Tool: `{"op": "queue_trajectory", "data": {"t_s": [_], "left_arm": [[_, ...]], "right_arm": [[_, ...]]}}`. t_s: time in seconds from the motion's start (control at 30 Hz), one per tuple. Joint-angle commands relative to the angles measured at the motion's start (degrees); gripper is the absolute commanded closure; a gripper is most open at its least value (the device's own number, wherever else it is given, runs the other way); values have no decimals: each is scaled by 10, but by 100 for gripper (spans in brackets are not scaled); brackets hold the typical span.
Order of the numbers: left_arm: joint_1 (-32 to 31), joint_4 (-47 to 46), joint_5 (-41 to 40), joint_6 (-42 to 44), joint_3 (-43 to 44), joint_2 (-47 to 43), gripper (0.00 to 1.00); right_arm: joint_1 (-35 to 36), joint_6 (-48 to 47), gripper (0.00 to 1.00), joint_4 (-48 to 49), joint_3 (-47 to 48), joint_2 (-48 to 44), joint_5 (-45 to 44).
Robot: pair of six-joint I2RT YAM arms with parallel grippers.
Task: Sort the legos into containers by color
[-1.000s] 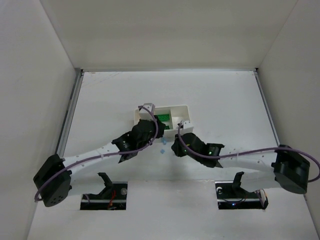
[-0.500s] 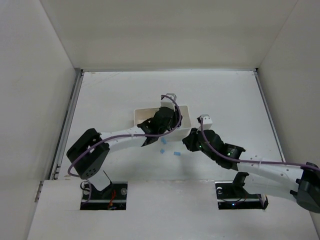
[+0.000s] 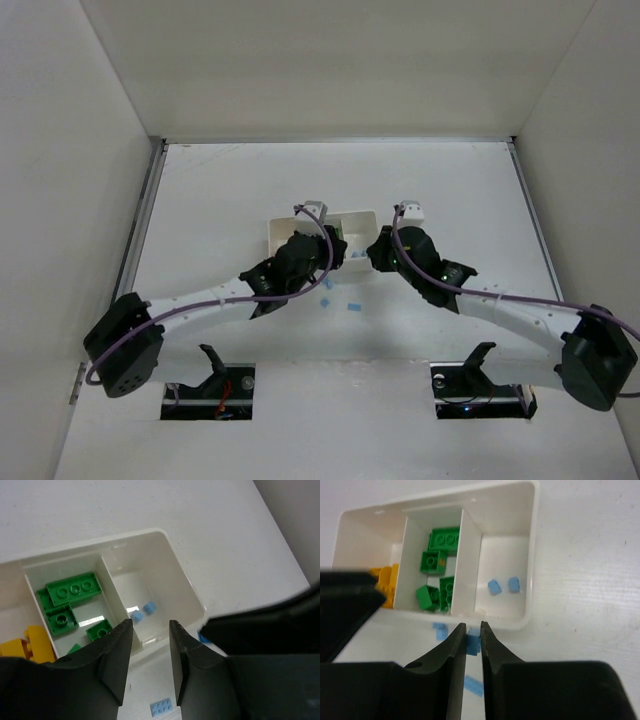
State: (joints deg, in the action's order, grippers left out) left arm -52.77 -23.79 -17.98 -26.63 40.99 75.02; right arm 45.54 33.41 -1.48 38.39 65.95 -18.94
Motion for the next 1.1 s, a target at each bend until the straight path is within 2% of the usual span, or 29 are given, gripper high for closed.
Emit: {"op": "queue_trajectory", "data": {"t_s": [0.0, 0.2, 0.3, 0.37, 0.47, 0.77, 1.07], "left_arm": [[-35, 22, -38, -6, -55, -64, 68], [-105, 86, -92, -15, -115, -127, 65], [-126, 105, -110, -32, -137, -125, 63], [-126, 107, -102, -44, -147, -108, 63], [-132, 97, -94, -52, -153, -79, 63], [-149, 61, -92, -22, -144, -8, 63], [-129, 27, -89, 15, -147, 34, 63]], "right_arm": [[-14, -26, 82, 57, 52, 37, 0], [-42, -31, 81, 75, 98, 102, 0], [-45, -34, 69, 80, 109, 123, -1], [-45, -34, 58, 80, 113, 129, -3], [-42, -35, 51, 80, 109, 123, -7], [5, -27, 58, 76, 42, 46, -8], [50, 2, 61, 75, -17, -8, -2]]}}
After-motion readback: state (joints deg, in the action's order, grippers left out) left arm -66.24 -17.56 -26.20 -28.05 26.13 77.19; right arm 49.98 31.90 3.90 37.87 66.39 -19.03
